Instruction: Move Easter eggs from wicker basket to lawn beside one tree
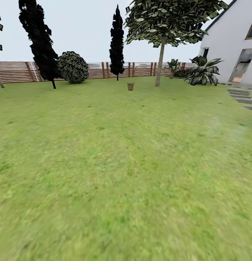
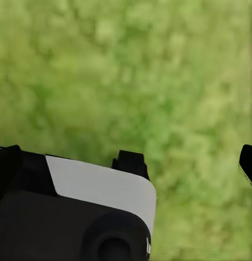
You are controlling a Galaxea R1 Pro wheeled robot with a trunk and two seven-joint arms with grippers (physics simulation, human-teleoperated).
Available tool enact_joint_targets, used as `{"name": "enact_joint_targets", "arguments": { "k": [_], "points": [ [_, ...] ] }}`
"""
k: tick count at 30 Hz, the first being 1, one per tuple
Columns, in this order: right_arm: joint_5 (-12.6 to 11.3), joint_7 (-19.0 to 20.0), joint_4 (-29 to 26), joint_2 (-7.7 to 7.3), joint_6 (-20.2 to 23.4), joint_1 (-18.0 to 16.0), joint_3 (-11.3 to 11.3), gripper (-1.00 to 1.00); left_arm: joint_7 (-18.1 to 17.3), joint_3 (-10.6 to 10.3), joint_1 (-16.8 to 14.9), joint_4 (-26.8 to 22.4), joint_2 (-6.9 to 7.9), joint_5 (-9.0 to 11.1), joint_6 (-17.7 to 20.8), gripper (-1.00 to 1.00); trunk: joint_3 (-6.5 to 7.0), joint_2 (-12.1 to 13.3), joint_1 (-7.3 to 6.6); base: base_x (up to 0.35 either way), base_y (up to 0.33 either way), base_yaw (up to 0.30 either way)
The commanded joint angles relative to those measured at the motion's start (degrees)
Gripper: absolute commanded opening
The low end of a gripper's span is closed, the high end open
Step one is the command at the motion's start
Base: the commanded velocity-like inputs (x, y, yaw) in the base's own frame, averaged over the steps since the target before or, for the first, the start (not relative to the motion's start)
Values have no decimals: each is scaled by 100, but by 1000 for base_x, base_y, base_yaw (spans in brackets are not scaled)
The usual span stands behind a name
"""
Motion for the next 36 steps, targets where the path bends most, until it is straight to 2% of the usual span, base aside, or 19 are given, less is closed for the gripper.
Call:
{"name": "enact_joint_targets", "arguments": {
  "k": [1, 36],
  "points": [
    [20, 1, 19, 0, -32, -8, 7, 100, 14, 34, -6, 6, 1, -7, 9, 100, -5, -3, 3, 325, 0, 0],
    [34, 1, 19, -2, -35, -8, 7, 100, 14, 34, -6, 6, -7, -7, 9, 100, -5, -3, 3, 325, 0, 0]
  ]
}}
